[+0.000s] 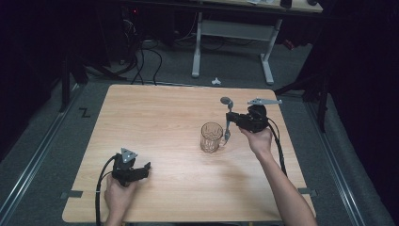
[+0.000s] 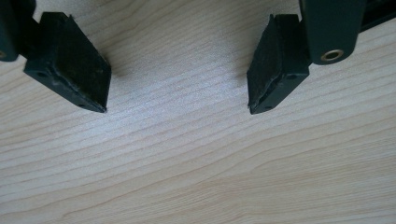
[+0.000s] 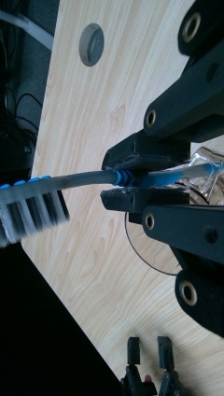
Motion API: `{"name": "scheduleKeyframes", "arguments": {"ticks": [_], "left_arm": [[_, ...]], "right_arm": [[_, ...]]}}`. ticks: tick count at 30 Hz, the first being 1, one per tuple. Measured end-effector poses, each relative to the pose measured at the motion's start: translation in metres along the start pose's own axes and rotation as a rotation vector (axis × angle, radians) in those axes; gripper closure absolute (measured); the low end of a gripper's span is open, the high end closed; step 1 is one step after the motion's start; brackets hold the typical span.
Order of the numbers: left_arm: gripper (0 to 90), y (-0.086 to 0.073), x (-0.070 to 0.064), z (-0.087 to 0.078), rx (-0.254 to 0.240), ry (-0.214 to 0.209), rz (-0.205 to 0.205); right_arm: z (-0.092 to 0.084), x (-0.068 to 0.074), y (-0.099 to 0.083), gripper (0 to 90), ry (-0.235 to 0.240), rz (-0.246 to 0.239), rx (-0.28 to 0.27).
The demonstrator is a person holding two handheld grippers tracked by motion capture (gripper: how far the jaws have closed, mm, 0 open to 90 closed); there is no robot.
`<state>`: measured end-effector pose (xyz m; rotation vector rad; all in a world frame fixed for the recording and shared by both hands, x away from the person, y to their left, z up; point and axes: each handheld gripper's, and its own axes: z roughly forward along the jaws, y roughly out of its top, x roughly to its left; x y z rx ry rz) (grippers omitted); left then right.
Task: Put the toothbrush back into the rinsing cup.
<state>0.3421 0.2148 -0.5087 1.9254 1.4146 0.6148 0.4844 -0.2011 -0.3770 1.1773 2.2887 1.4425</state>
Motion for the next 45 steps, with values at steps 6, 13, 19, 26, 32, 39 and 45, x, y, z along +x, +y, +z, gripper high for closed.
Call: {"name": "scheduleKeyframes", "arguments": {"ticks": [6, 13, 19, 26, 32, 39, 45], "left_arm": [[22.3, 0.0, 0.0, 0.0, 0.0, 0.0, 0.0], [22.3, 0.0, 0.0, 0.0, 0.0, 0.0, 0.0], [22.3, 0.0, 0.0, 0.0, 0.0, 0.0, 0.0], [22.3, 0.0, 0.0, 0.0, 0.0, 0.0, 0.0], [22.3, 0.0, 0.0, 0.0, 0.0, 0.0, 0.0], [22.3, 0.0, 0.0, 0.0, 0.0, 0.0, 0.0], [22.4, 0.0, 0.0, 0.0, 0.0, 0.0, 0.0]], "right_arm": [[0.001, 0.002, 0.0, 80.1, -0.004, -0.005, -0.002], [0.002, 0.002, -0.001, 80.1, -0.005, -0.004, 0.0], [0.002, 0.002, -0.001, 80.0, -0.007, -0.01, 0.006], [0.001, 0.002, -0.003, 80.0, -0.008, -0.014, 0.016], [0.002, -0.001, -0.01, 79.9, -0.009, -0.003, 0.022], [0.002, -0.003, -0.015, 79.9, -0.011, 0.002, 0.027], [0.004, 0.0, -0.016, 79.9, -0.02, -0.013, 0.034]]}}
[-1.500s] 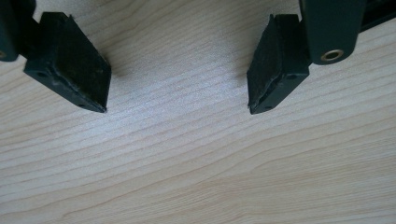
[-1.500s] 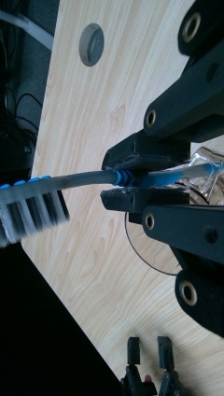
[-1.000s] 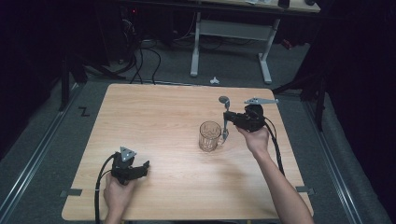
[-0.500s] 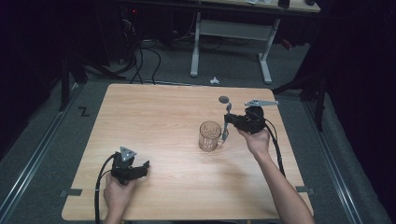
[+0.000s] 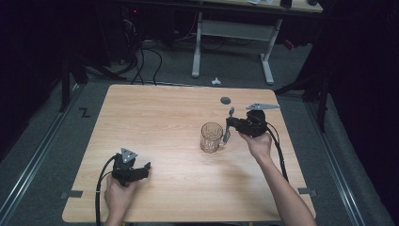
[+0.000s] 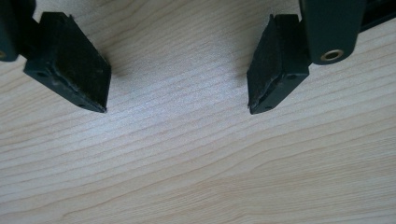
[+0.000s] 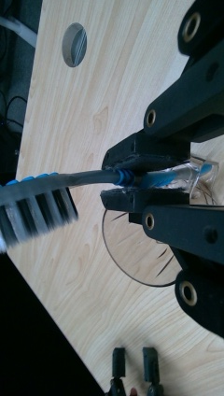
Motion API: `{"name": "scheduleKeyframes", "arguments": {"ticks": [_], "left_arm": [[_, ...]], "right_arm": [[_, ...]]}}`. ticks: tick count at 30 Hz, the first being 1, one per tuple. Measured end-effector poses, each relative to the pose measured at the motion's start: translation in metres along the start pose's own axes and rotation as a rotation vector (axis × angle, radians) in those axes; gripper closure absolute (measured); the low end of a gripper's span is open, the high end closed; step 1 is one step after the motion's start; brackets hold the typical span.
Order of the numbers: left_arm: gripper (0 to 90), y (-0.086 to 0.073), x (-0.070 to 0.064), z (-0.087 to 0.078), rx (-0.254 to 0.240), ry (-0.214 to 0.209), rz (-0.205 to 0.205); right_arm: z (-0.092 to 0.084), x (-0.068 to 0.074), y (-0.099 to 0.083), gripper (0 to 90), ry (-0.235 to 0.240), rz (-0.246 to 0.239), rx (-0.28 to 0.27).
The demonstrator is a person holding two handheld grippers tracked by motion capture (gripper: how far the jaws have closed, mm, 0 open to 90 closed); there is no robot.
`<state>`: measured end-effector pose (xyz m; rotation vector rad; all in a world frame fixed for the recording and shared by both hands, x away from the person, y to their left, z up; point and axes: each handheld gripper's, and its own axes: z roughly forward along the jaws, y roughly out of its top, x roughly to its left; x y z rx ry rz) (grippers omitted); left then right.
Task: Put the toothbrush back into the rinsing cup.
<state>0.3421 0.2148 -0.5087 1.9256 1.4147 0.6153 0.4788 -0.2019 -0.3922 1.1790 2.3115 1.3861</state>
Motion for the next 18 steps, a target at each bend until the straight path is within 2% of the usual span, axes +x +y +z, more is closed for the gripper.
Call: {"name": "scheduleKeyframes", "arguments": {"ticks": [18], "left_arm": [[22.3, 0.0, 0.0, 0.0, 0.0, 0.0, 0.0]], "right_arm": [[0.0105, 0.0005, -0.0041, 79.9, -0.004, 0.002, 0.027]]}}
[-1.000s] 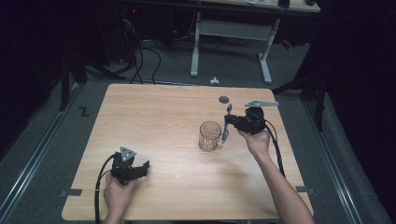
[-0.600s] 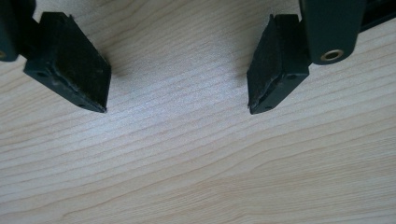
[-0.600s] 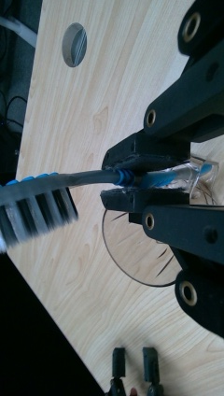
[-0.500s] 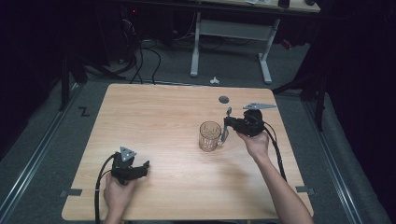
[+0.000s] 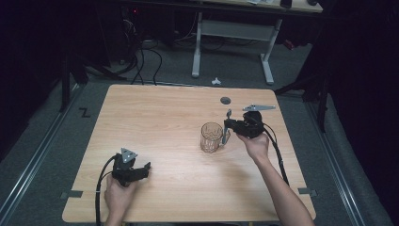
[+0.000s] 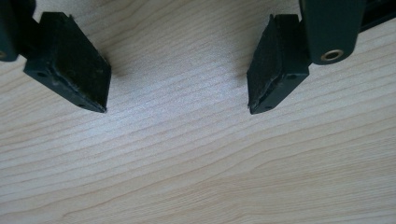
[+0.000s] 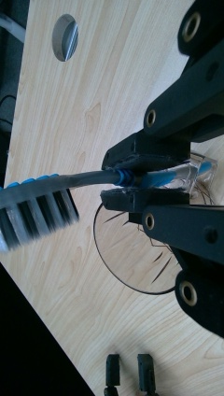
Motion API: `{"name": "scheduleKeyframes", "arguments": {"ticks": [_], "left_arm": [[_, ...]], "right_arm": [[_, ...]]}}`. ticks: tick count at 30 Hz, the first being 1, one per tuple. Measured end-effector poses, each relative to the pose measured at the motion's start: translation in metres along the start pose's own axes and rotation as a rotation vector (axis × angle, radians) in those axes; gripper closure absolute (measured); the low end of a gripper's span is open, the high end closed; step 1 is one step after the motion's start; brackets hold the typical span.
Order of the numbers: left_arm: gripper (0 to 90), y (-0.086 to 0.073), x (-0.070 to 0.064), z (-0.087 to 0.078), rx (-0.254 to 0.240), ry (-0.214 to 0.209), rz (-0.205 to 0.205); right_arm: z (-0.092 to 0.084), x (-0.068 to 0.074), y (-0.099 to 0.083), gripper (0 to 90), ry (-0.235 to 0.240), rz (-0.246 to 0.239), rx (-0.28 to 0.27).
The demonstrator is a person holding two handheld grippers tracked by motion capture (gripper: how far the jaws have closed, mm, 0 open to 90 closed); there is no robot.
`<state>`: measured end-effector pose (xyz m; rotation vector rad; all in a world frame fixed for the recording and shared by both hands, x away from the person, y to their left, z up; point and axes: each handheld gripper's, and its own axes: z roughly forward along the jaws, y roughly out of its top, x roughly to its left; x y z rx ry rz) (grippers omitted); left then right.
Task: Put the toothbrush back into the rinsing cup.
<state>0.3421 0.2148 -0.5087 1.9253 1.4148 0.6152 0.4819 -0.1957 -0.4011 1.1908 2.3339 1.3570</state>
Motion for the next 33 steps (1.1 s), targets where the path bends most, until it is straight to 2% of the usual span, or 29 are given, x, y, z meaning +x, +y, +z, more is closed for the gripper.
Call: {"name": "scheduleKeyframes", "arguments": {"ticks": [13, 28, 33], "left_arm": [[22.4, 0.0, 0.0, 0.0, 0.0, 0.0, 0.0], [22.4, 0.0, 0.0, 0.0, 0.0, 0.0, 0.0], [22.3, 0.0, 0.0, 0.0, 0.0, 0.0, 0.0]], "right_arm": [[0.0049, -0.0026, -0.0015, 79.7, 0.003, 0.013, 0.022], [0.0064, -0.0015, -0.0014, 79.3, -0.005, 0.001, 0.027], [0.0065, -0.0013, -0.0013, 76.7, -0.008, 0.0, 0.025]]}}
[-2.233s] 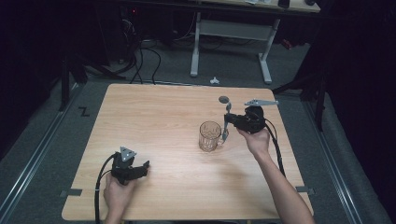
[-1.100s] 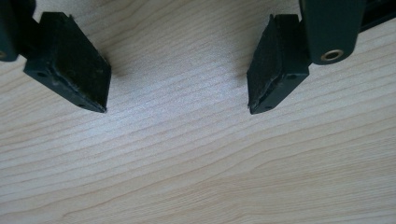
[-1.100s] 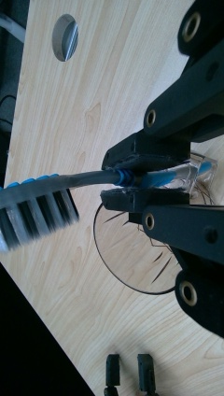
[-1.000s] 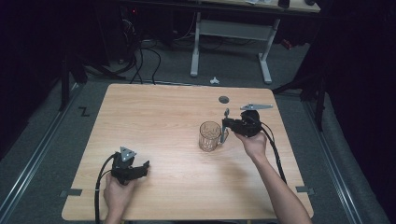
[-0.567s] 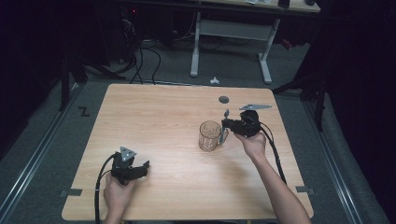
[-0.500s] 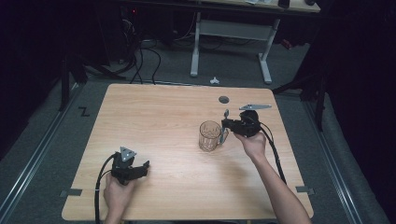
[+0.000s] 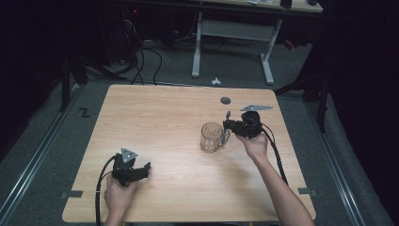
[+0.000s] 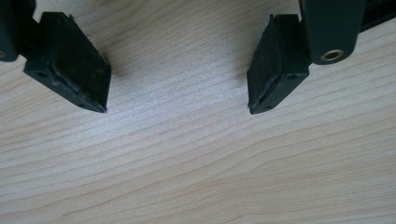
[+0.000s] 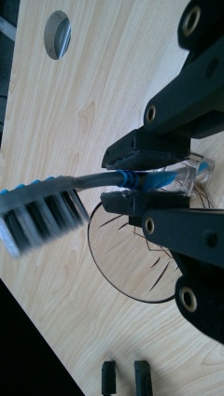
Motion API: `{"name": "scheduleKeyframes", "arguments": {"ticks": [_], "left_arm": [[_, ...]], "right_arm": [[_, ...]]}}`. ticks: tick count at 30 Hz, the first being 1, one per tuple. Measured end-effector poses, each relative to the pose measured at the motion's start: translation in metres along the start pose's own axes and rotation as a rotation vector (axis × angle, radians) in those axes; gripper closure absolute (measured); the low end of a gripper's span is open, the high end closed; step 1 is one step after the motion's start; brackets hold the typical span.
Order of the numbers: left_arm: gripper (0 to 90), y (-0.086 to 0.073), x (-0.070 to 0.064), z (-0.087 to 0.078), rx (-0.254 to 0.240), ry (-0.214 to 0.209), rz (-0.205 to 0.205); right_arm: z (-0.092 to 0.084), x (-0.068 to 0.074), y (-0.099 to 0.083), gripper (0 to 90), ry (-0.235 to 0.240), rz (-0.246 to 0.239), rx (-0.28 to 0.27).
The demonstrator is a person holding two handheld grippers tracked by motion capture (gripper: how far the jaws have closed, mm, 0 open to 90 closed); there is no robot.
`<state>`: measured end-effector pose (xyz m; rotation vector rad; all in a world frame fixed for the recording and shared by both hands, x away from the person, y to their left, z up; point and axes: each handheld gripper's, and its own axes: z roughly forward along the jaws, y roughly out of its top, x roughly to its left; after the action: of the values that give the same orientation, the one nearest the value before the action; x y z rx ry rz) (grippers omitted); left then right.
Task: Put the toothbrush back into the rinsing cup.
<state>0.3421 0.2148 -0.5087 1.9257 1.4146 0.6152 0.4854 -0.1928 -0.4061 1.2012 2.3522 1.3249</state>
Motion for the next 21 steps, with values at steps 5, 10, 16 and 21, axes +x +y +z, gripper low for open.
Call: {"name": "scheduleKeyframes", "arguments": {"ticks": [5, 10, 16, 21], "left_arm": [[22.3, 0.0, 0.0, 0.0, 0.0, 0.0, 0.0], [22.3, 0.0, 0.0, 0.0, 0.0, 0.0, 0.0], [22.4, 0.0, 0.0, 0.0, 0.0, 0.0, 0.0], [22.3, 0.0, 0.0, 0.0, 0.0, 0.0, 0.0]], "right_arm": [[-0.001, 0.0, 0.001, 69.7, 0.001, 0.008, 0.002], [-0.004, -0.001, 0.001, 61.9, -0.003, 0.0, 0.003], [-0.011, 0.0, 0.002, 57.4, -0.007, -0.003, -0.013], [-0.016, 0.001, 0.002, 56.8, -0.013, -0.01, -0.017]]}}
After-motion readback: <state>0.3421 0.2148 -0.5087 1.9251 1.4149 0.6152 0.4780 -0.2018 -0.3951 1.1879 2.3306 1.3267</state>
